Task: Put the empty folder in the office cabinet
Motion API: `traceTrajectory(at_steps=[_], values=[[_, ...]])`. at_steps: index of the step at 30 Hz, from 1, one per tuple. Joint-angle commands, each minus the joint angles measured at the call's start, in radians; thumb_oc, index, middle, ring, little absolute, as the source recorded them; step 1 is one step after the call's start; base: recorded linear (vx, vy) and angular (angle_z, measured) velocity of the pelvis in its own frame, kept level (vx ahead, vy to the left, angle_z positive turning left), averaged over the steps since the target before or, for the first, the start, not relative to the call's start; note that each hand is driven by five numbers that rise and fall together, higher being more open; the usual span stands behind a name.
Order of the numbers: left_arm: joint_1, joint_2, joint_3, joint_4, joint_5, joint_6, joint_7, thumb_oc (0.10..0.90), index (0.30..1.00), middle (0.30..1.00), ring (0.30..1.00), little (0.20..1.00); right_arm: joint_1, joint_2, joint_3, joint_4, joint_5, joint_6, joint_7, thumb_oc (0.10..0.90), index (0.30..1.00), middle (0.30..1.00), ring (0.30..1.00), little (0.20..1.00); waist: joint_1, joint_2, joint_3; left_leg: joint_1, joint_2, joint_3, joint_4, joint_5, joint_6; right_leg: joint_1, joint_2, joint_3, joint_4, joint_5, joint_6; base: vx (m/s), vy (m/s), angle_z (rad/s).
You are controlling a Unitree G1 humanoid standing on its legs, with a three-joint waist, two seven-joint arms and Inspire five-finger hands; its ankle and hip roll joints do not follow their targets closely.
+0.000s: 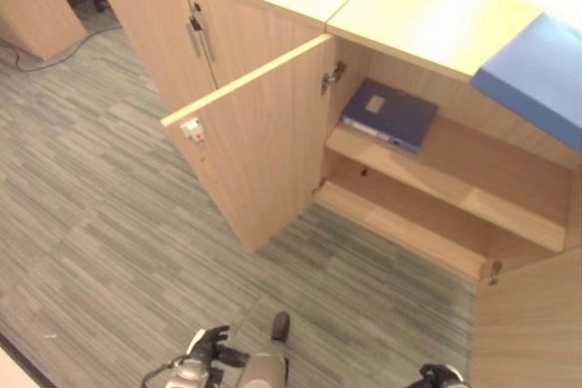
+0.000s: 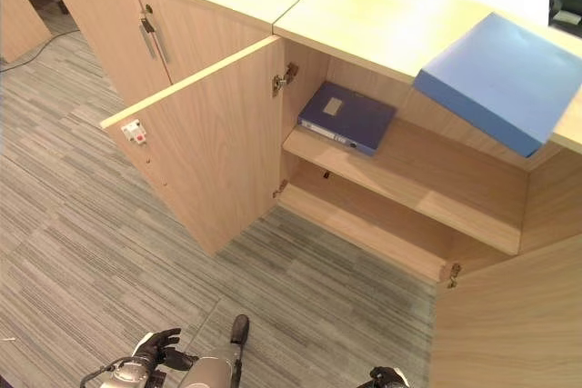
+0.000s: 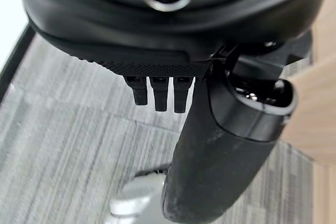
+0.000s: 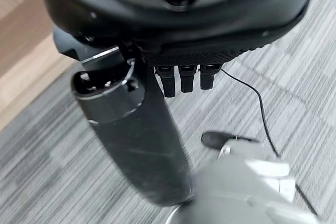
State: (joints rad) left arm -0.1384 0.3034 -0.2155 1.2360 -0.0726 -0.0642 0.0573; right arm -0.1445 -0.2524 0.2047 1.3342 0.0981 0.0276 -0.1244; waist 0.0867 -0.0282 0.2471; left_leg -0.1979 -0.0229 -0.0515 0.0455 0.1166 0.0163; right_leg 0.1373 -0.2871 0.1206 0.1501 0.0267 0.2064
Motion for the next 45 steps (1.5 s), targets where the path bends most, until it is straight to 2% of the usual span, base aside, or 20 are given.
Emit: traceTrajectory(at_steps=[1,2,3,6,8,9,10,12,13,14,16,22,25,30,34,37,40,43,44,45], values=[[0.046,0.044,0.028,-0.07,-0.066,-0.013,0.026,0.8,0.9,0.9,0.9,0.9,-0.053,-0.107,0.031,-0.095,-0.019,-0.016,-0.031,0.8,0.9,0.9,0.9,0.9,0.052,0.064,-0.028,-0.027,0.143,-0.046,-0.062,0.002,-0.094,-0.127,0.021,-0.275,0.256,-0.023,-0.012,0.15,0.329,-0.93],[0.046,0.044,0.028,-0.07,-0.066,-0.012,0.026,0.8,0.9,0.9,0.9,0.9,-0.053,-0.107,0.032,-0.095,-0.019,-0.016,-0.031,0.8,0.9,0.9,0.9,0.9,0.05,0.062,-0.028,-0.027,0.14,-0.047,-0.063,0.003,-0.094,-0.128,0.019,-0.275,0.259,-0.026,-0.011,0.17,0.407,-0.87],[0.052,0.049,0.033,-0.068,-0.062,-0.015,0.026,0.8,0.9,0.9,0.9,0.9,-0.059,-0.102,0.037,-0.108,-0.021,-0.021,-0.034,0.8,0.9,0.9,0.9,0.9,0.045,0.069,-0.027,0.004,0.133,-0.015,-0.08,-0.008,-0.082,-0.15,0.018,-0.318,0.296,-0.024,-0.007,0.2,0.392,-0.69],[0.049,0.055,0.043,-0.044,-0.053,-0.016,0.03,0.8,0.9,0.9,0.9,0.9,-0.075,-0.092,0.018,-0.134,0.017,-0.038,-0.057,0.8,0.9,0.9,0.9,0.9,0.011,0.086,0.011,0.08,0.097,0.035,-0.069,-0.067,-0.062,-0.253,0.093,-0.409,0.266,-0.093,-0.032,0.24,0.301,-0.71],[0.05,0.054,0.046,-0.039,-0.052,-0.015,0.03,0.8,0.9,0.9,0.9,0.9,-0.074,-0.089,0.016,-0.138,0.021,-0.038,-0.058,0.8,0.9,0.9,0.9,0.9,0.005,0.084,0.017,0.098,0.092,0.044,-0.062,-0.087,-0.063,-0.261,0.089,-0.448,0.217,-0.097,-0.04,0.24,0.005,-0.49],[0.052,0.048,0.049,-0.026,-0.04,-0.017,0.031,0.8,0.9,0.9,0.9,0.9,-0.066,-0.09,0.015,-0.139,0.022,-0.039,-0.065,0.8,0.9,0.9,0.9,0.9,-0.018,0.077,0.022,0.146,0.086,0.064,-0.05,-0.133,-0.071,-0.281,0.061,-0.502,0.06,-0.061,-0.052,0.23,-0.045,-0.27],[0.052,0.047,0.05,-0.026,-0.039,-0.017,0.031,0.8,0.9,0.9,0.9,0.9,-0.066,-0.09,0.016,-0.139,0.022,-0.039,-0.065,0.8,0.9,0.9,0.9,0.9,-0.017,0.079,0.023,0.149,0.089,0.065,-0.049,-0.135,-0.072,-0.276,0.064,-0.503,0.054,-0.059,-0.052,0.29,-0.052,-0.3],[0.046,0.039,0.046,-0.02,-0.036,-0.02,0.03,0.8,0.9,0.9,0.9,0.9,-0.067,-0.097,0.003,-0.139,0.033,-0.036,-0.067,0.8,0.9,0.9,0.9,0.9,-0.041,0.085,0.035,0.17,0.088,0.058,-0.028,-0.166,-0.073,-0.323,0.046,-0.449,0.013,-0.018,-0.038,0.21,-0.072,-0.02],[0.044,0.037,0.043,-0.02,-0.031,-0.022,0.03,0.8,0.9,0.9,0.9,0.9,-0.064,-0.101,-0.019,-0.135,0.051,-0.035,-0.068,0.8,0.9,0.9,0.9,0.9,-0.063,0.086,0.038,0.183,0.092,0.051,-0.006,-0.19,-0.083,-0.34,0.012,-0.387,-0.033,0.018,-0.017,0.21,-0.102,0.2],[0.044,0.036,0.043,-0.02,-0.031,-0.023,0.03,0.8,0.9,0.9,0.9,0.9,-0.064,-0.101,-0.019,-0.135,0.051,-0.035,-0.068,0.8,0.9,0.9,0.9,0.9,-0.061,0.087,0.039,0.184,0.093,0.053,-0.004,-0.192,-0.083,-0.339,0.013,-0.385,-0.034,0.019,-0.017,0.19,-0.139,0.23],[0.037,0.038,0.037,-0.016,-0.02,-0.025,0.034,0.8,0.9,0.9,0.9,0.9,-0.057,-0.105,-0.046,-0.129,0.067,-0.033,-0.069,0.8,0.9,0.9,0.9,0.9,-0.078,0.085,0.04,0.193,0.108,0.057,0.024,-0.22,-0.101,-0.346,-0.053,-0.339,-0.079,0.068,0.0,0.15,-0.168,0.15],[0.027,0.044,0.041,0.012,-0.009,-0.021,0.041,0.8,0.9,0.9,0.9,0.9,-0.038,-0.109,-0.069,-0.114,0.072,-0.027,-0.064,0.8,0.9,0.9,0.9,0.9,-0.091,0.074,0.029,0.206,0.133,0.077,0.06,-0.255,-0.14,-0.337,-0.134,-0.377,-0.116,0.121,0.028,0.12,-0.196,-0.04],[0.04,0.039,0.061,0.026,-0.016,-0.022,0.046,0.8,0.9,0.9,0.9,0.9,-0.022,-0.112,-0.062,-0.106,0.056,-0.024,-0.061,0.8,0.9,0.9,0.9,0.9,-0.084,0.065,0.006,0.236,0.152,0.098,0.051,-0.26,-0.163,-0.309,-0.143,-0.429,-0.129,0.138,0.044,0.21,-0.313,-0.48],[0.065,0.005,0.056,0.04,-0.011,-0.023,0.04,0.8,0.9,0.9,0.9,0.9,0.001,-0.12,-0.024,-0.095,0.02,-0.024,-0.046,0.8,0.9,0.9,0.9,0.9,-0.096,0.086,-0.019,0.287,0.249,0.099,0.014,-0.203,-0.212,-0.286,-0.088,-0.443,-0.105,0.096,0.027,0.19,-0.315,-0.05],[0.065,-0.018,0.036,0.027,-0.011,-0.018,0.03,0.8,0.9,0.9,0.9,0.9,0.008,-0.138,-0.001,-0.091,0.005,-0.026,-0.036,0.8,0.9,0.9,0.9,0.9,-0.105,0.113,-0.012,0.261,0.303,0.052,0.057,-0.054,-0.238,-0.258,-0.005,-0.443,-0.093,0.022,-0.029,0.09,-0.276,-0.03],[0.059,-0.026,0.029,0.023,-0.025,-0.012,0.025,0.8,0.9,0.9,0.9,0.9,0.008,-0.157,0.013,-0.084,-0.012,-0.023,-0.036,0.8,0.9,0.9,0.9,0.9,-0.098,0.095,-0.003,0.236,0.297,-0.025,0.167,0.045,-0.233,-0.211,0.054,-0.437,-0.102,-0.023,-0.076,0.13,-0.324,-0.06],[0.056,-0.028,0.025,0.016,-0.031,-0.013,0.026,0.8,0.9,0.9,0.9,0.9,0.006,-0.167,0.012,-0.089,-0.003,-0.023,-0.035,0.8,0.9,0.9,0.9,0.9,-0.099,0.073,0.001,0.198,0.286,-0.01,0.243,0.076,-0.222,-0.186,0.063,-0.443,-0.122,-0.033,-0.091,0.1,-0.287,-0.12],[0.053,-0.033,0.021,0.008,-0.036,-0.011,0.027,0.8,0.9,0.9,0.9,0.9,-0.001,-0.179,0.01,-0.085,0.011,-0.022,-0.037,0.8,0.9,0.9,0.9,0.9,-0.079,0.062,0.013,0.141,0.24,0.005,0.276,0.012,-0.203,-0.138,0.091,-0.436,-0.157,-0.052,-0.103,0.15,-0.208,-0.1],[0.053,-0.037,0.016,0.01,-0.036,-0.013,0.027,0.8,0.9,0.9,0.9,0.9,-0.007,-0.181,0.004,-0.079,0.026,-0.025,-0.042,0.8,0.9,0.9,0.9,0.9,-0.062,0.045,0.009,0.096,0.161,0.0,0.246,-0.088,-0.181,-0.117,0.093,-0.42,-0.177,-0.056,-0.099,0.18,-0.156,-0.16],[0.053,-0.037,0.016,0.01,-0.036,-0.013,0.027,0.8,0.9,0.9,0.9,0.9,-0.007,-0.181,0.004,-0.079,0.026,-0.025,-0.042,0.8,0.9,0.9,0.9,0.9,-0.063,0.045,0.009,0.095,0.161,0.0,0.246,-0.088,-0.181,-0.118,0.093,-0.42,-0.177,-0.055,-0.099,0.23,-0.122,-0.38]])
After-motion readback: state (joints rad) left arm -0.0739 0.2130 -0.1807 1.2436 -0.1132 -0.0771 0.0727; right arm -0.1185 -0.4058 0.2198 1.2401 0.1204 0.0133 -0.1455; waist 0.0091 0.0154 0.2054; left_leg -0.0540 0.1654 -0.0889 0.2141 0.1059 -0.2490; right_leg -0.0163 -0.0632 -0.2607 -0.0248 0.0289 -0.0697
